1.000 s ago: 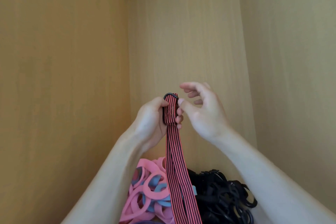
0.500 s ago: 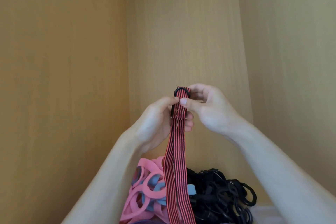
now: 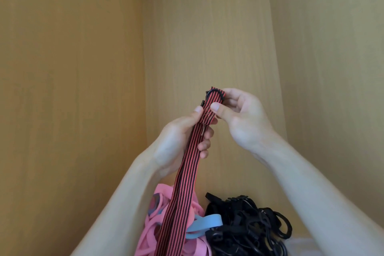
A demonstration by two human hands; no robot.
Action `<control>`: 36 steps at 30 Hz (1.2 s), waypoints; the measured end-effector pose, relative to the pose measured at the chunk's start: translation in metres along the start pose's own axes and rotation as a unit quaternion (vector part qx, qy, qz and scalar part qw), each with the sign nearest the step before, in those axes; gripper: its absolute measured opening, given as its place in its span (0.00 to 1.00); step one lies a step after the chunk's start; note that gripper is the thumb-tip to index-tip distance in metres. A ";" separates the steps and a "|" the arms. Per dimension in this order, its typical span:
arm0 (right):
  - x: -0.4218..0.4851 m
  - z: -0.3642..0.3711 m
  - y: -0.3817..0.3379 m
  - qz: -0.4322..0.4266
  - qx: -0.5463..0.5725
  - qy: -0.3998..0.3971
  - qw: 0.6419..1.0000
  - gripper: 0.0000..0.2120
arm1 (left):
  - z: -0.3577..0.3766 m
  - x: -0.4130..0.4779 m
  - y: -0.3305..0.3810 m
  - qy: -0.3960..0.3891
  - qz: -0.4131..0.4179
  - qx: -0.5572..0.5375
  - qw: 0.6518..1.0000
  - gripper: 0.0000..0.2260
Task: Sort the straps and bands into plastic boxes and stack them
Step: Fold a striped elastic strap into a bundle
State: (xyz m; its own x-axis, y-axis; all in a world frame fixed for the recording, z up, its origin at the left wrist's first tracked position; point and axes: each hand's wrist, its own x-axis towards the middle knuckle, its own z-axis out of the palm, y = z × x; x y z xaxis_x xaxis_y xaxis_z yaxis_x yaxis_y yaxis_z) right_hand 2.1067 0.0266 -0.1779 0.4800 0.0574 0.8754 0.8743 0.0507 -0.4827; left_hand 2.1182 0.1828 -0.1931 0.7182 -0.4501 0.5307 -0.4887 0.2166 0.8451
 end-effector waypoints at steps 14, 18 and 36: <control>0.000 -0.002 0.010 0.014 0.052 -0.019 0.998 0.08 | -0.001 -0.008 0.003 -0.034 -0.043 -0.041 0.998 0.23; 0.001 -0.001 0.012 0.030 0.105 -0.028 0.994 0.07 | 0.001 -0.014 0.008 -0.028 -0.082 -0.070 0.994 0.14; 0.003 -0.019 0.015 0.011 0.037 -0.072 0.997 0.11 | -0.010 -0.002 -0.002 -0.029 -0.049 -0.012 0.998 0.20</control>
State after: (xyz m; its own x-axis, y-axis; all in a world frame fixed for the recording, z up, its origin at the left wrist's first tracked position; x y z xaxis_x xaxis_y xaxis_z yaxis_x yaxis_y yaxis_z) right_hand 2.1232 0.0090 -0.1818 0.4797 0.2013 0.8540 0.8531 0.1206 -0.5076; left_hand 2.1230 0.1919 -0.1953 0.7310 -0.5198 0.4422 -0.4061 0.1894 0.8940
